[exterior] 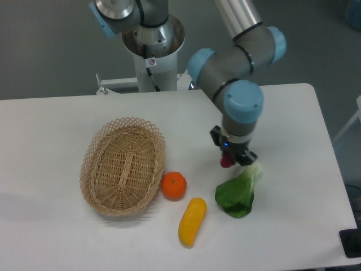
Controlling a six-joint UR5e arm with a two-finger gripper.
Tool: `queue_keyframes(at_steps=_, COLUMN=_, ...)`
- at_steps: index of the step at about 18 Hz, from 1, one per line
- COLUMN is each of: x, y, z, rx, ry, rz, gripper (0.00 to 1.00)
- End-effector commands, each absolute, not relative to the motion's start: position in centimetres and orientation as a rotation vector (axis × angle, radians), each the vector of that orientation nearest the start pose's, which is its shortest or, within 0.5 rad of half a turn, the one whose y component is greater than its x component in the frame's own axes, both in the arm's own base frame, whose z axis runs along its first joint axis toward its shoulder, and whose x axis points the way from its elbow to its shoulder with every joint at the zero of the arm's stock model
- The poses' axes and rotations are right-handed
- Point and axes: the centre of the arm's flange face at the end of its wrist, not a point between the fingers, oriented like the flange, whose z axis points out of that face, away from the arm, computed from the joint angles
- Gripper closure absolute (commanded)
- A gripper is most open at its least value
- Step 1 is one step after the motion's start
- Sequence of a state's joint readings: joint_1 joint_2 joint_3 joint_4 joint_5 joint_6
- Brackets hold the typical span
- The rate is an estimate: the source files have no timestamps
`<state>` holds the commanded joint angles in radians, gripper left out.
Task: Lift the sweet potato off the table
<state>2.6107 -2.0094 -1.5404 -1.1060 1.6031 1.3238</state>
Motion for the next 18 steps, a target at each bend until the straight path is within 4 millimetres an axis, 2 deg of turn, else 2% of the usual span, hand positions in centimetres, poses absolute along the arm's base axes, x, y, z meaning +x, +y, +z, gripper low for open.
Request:
queue_keyframes(at_steps=6, x=-53.8, y=44.5, z=31.2, rx=-3.082, ry=0.409, rz=0.112, gripper=0.91)
queue_keyframes(at_steps=9, x=-54.4, y=44.7, z=31.2, rx=-3.075, ry=0.432, rz=0.122, gripper=0.90)
queue_keyframes(at_steps=14, x=-54.8, y=44.4, z=31.3, rx=-3.054, ry=0.581, rz=0.133, gripper=0.90)
queue_keyframes(at_steps=18, x=-54.7, y=44.4, z=31.2, rx=-3.054, ry=0.593, rz=0.132, gripper=0.89)
